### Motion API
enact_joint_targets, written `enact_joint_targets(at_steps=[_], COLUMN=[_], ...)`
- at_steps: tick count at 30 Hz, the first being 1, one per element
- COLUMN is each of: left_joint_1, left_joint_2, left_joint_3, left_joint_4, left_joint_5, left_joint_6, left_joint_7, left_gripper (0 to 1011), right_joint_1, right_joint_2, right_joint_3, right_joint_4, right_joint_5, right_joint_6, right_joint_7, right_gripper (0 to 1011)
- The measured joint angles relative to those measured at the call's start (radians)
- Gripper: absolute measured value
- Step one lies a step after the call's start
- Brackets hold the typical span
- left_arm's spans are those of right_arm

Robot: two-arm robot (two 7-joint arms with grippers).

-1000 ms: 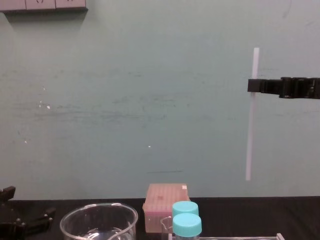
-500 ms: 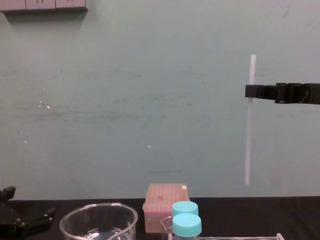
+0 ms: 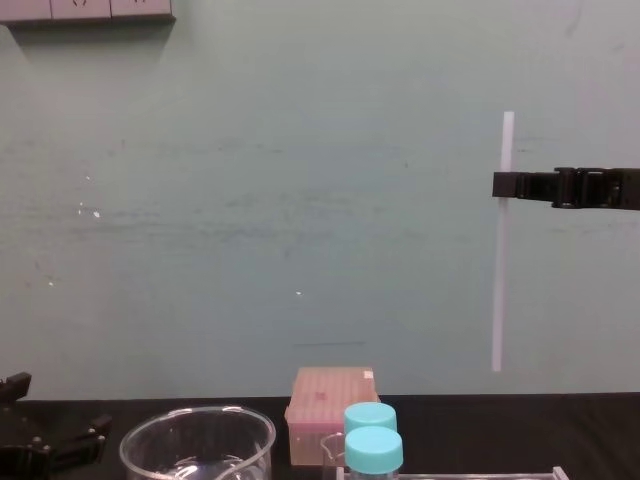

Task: Pick up the stirring rod with one hand, then place it down.

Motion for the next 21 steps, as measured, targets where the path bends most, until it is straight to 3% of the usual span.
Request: enact_joint_targets(at_steps=[21], left_joint_1=[0.000], left_joint_2=[0.000], left_joint_3=[0.000], left_joint_4=[0.000], left_joint_5=[0.000], left_joint_6=[0.000], left_joint_7=[0.000], left_gripper=[1005], right_joint_1=[0.000], right_joint_2=[0.001], right_joint_3=[-0.002], right_joint_4=[-0.001], right_joint_5=[0.000], right_joint_6=[-0.004], right_joint_7=[0.000], right_gripper=[61])
